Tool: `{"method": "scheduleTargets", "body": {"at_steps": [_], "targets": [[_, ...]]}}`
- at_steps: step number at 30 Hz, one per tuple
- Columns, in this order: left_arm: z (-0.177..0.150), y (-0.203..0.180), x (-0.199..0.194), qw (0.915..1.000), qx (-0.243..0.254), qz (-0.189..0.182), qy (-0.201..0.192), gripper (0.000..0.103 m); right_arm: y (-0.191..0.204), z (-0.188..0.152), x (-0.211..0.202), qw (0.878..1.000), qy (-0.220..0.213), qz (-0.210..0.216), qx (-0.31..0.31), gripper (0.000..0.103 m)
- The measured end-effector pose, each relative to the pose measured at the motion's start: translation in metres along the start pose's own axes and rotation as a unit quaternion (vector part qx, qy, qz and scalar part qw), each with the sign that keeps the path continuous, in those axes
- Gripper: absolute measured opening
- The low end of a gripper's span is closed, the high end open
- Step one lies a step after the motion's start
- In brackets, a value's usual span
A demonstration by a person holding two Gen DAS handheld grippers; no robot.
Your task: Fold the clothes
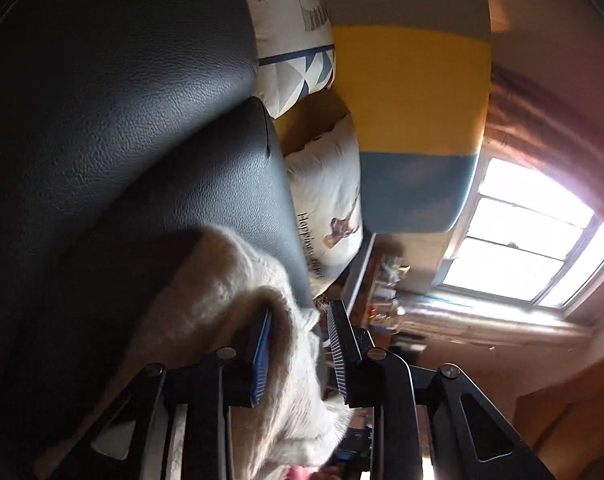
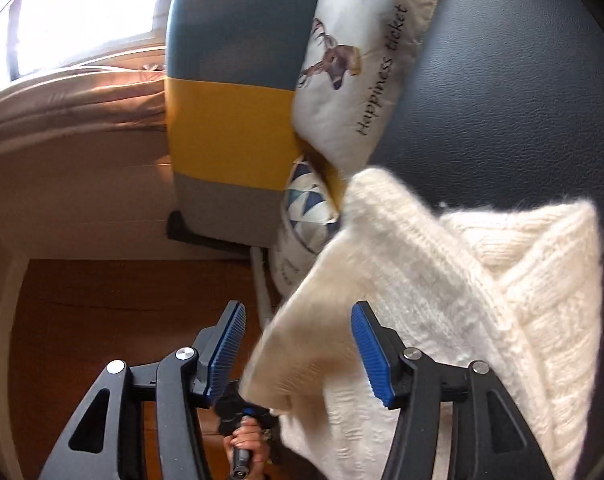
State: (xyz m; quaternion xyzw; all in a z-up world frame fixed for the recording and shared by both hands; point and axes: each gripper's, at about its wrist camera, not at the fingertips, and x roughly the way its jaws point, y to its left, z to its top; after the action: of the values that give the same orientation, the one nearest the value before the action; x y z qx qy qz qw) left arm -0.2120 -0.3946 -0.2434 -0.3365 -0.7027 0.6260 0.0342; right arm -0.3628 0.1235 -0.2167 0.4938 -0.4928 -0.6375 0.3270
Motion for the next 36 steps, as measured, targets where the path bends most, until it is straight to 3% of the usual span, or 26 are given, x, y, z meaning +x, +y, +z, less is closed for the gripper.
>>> {"method": "scheduleTargets", "body": {"at_steps": [3, 6, 10, 13, 14, 20, 22, 29, 33, 36], "targets": [[0.004, -0.003, -0.015, 0.9992, 0.025, 0.018, -0.025, 0.037, 0.016, -0.019, -0.008, 0.997, 0.011, -0.030, -0.071, 0.057], [0.001, -0.004, -0.032, 0.9958, 0.067, 0.054, -0.031, 0.040, 0.032, -0.049, -0.007, 0.982, 0.036, -0.088, -0.163, 0.057], [-0.027, -0.005, -0.031, 0.9813, 0.160, 0.107, -0.001, 0.042, 0.033, -0.085, 0.011, 0.947, 0.070, -0.198, -0.245, 0.057], [-0.053, 0.000, -0.027, 0.9637, 0.221, 0.147, 0.032, 0.042, 0.030, -0.101, 0.014, 0.934, 0.070, -0.226, -0.268, 0.057], [-0.060, 0.002, -0.027, 0.9579, 0.237, 0.157, 0.040, 0.042, 0.028, -0.103, 0.012, 0.935, 0.068, -0.225, -0.264, 0.057], [-0.089, 0.008, -0.032, 0.9418, 0.276, 0.180, 0.066, 0.042, 0.011, -0.113, -0.008, 0.956, 0.082, -0.193, -0.206, 0.057], [-0.100, 0.011, -0.038, 0.9364, 0.287, 0.187, 0.076, 0.042, 0.009, -0.127, -0.019, 0.955, 0.092, -0.192, -0.208, 0.056], [-0.150, 0.039, -0.108, 0.9335, 0.300, 0.180, 0.080, 0.040, 0.003, -0.185, -0.064, 0.951, 0.104, -0.186, -0.224, 0.056], [-0.166, 0.035, -0.140, 0.9223, 0.341, 0.175, 0.052, 0.042, 0.015, -0.195, -0.078, 0.946, 0.065, -0.214, -0.233, 0.056], [-0.163, 0.027, -0.131, 0.9122, 0.363, 0.181, 0.058, 0.042, 0.026, -0.203, -0.075, 0.945, 0.058, -0.220, -0.235, 0.056]]}}
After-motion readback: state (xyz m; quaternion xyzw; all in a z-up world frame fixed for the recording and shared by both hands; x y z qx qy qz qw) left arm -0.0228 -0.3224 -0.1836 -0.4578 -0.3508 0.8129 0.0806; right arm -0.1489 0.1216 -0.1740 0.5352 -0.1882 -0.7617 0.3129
